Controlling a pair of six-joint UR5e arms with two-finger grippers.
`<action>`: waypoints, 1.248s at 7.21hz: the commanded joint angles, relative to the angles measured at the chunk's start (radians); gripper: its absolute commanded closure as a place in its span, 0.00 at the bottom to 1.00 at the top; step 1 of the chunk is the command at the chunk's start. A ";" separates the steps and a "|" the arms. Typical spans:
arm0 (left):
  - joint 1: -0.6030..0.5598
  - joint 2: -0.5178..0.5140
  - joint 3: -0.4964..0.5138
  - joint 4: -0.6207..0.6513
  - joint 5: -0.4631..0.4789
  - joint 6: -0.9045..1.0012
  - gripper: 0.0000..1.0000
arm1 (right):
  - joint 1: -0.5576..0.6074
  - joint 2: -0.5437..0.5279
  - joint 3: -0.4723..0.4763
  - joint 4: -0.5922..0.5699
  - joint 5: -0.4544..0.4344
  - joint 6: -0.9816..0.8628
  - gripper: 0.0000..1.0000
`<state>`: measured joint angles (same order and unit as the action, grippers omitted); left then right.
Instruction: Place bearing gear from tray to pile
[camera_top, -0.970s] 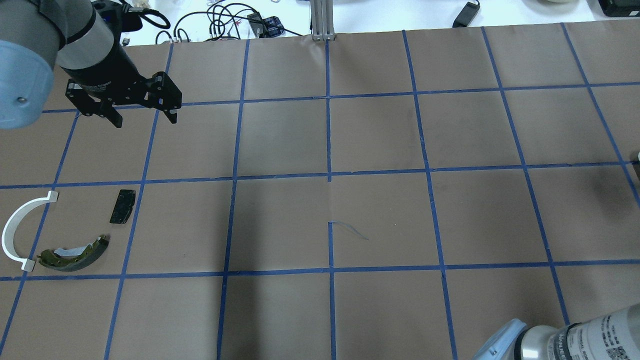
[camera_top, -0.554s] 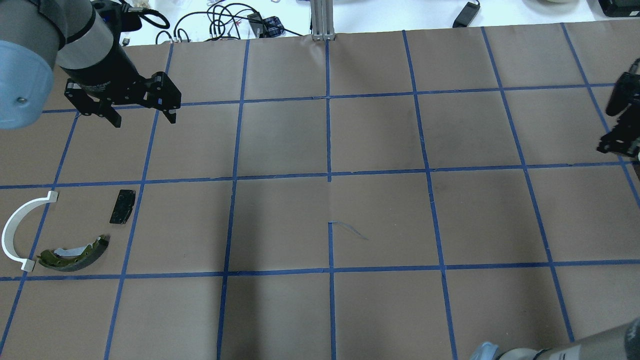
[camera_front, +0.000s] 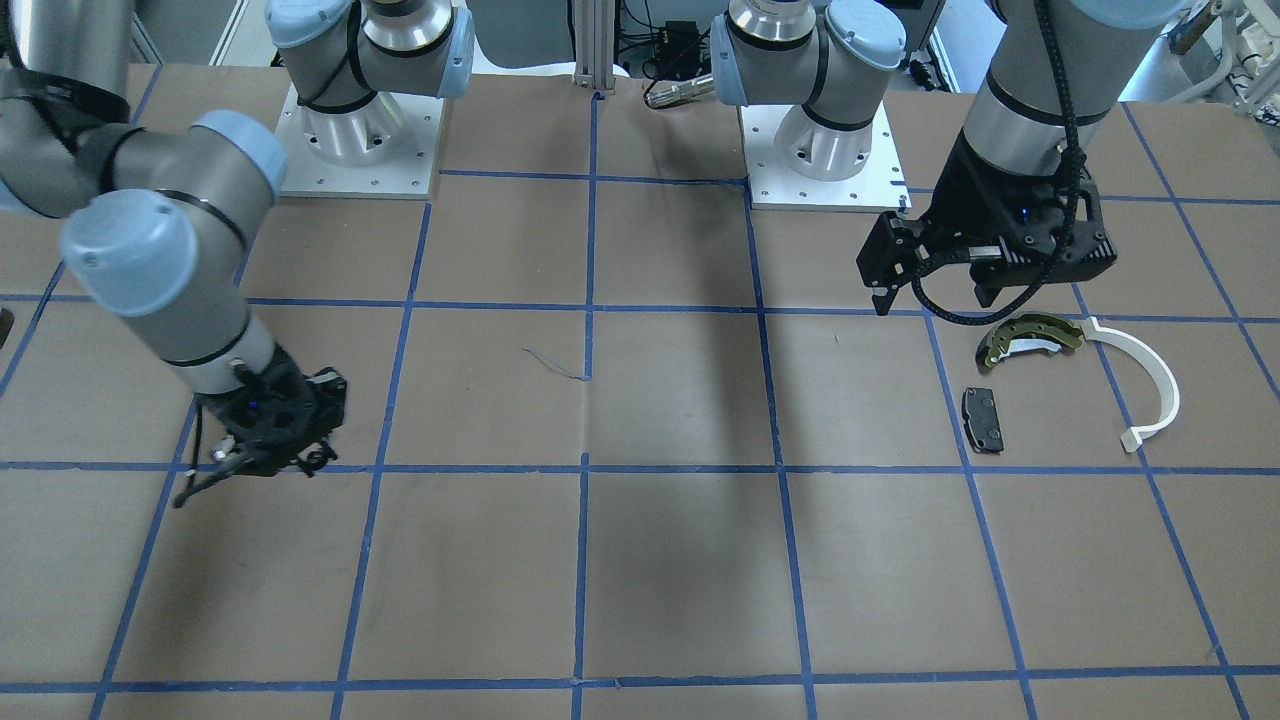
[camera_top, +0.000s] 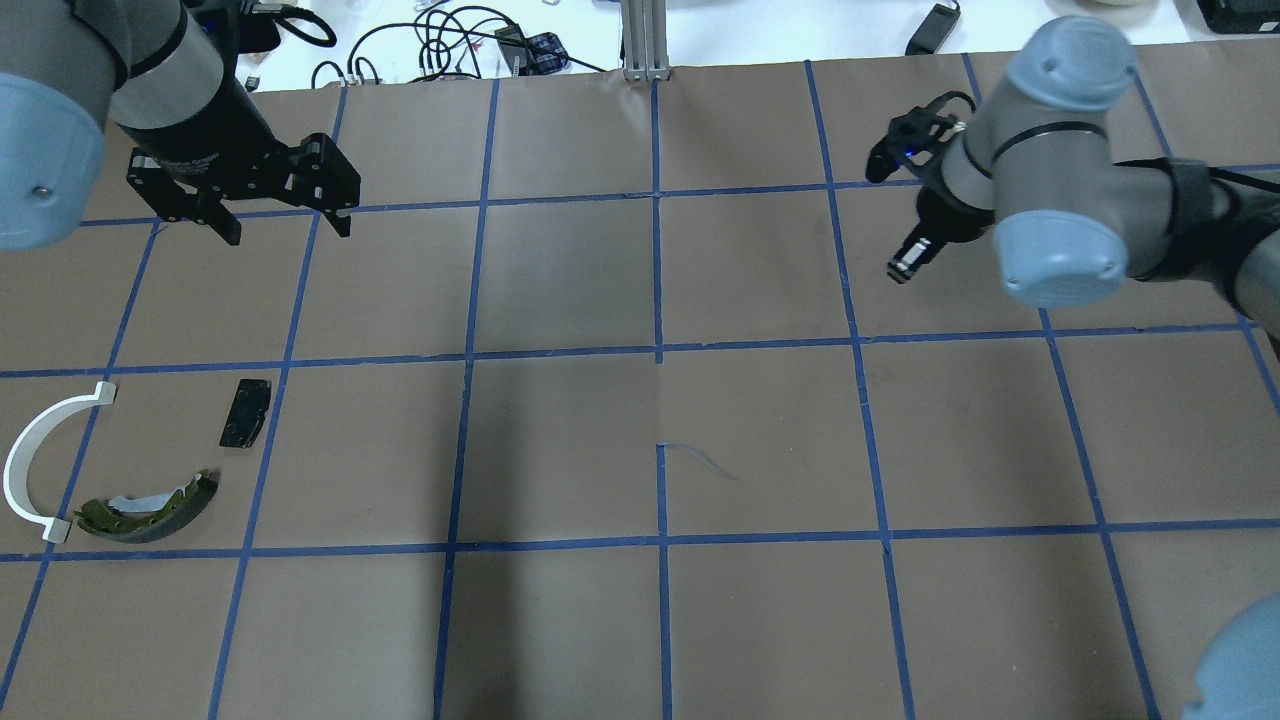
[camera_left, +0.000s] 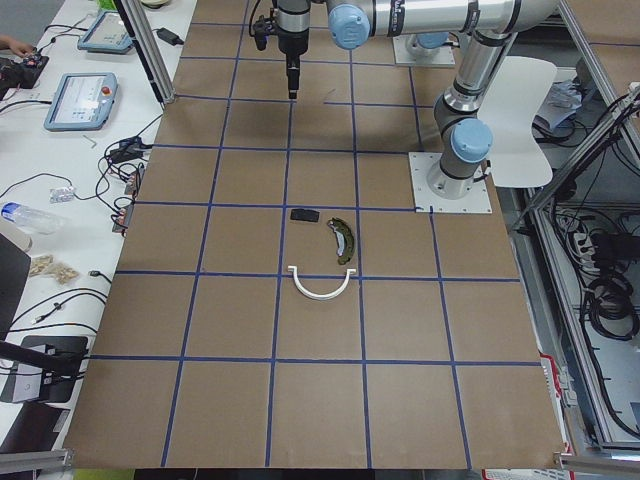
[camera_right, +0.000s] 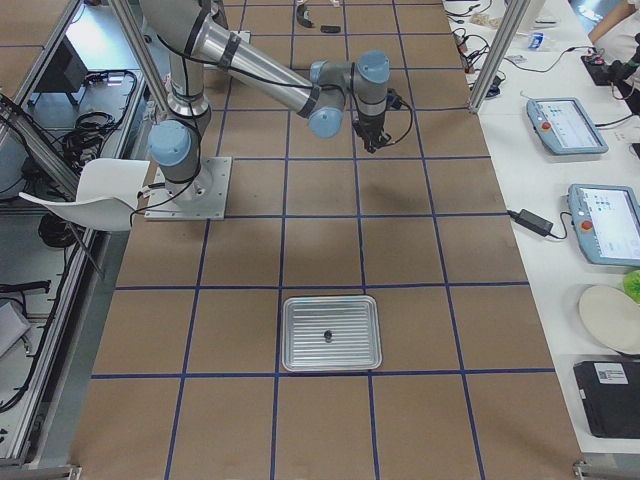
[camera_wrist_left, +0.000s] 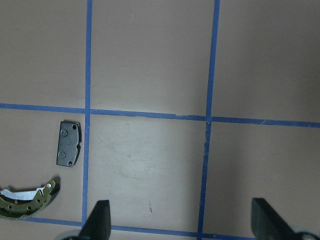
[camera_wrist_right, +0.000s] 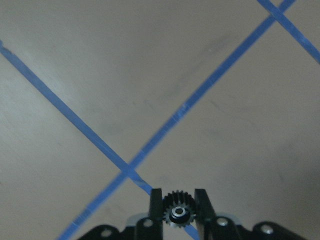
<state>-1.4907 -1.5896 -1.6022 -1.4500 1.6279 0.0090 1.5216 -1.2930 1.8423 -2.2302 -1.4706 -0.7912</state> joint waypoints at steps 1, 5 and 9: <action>-0.003 -0.012 -0.013 0.005 -0.002 -0.004 0.00 | 0.196 0.058 -0.003 -0.113 0.105 0.377 0.79; -0.019 0.003 -0.009 -0.010 -0.010 0.002 0.00 | 0.353 0.221 -0.002 -0.390 0.171 0.635 0.69; -0.045 -0.036 -0.071 0.035 -0.091 -0.021 0.00 | 0.306 0.215 -0.043 -0.311 0.129 0.627 0.00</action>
<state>-1.5187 -1.6108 -1.6483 -1.4411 1.5623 0.0030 1.8583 -1.0698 1.8204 -2.5889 -1.3205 -0.1601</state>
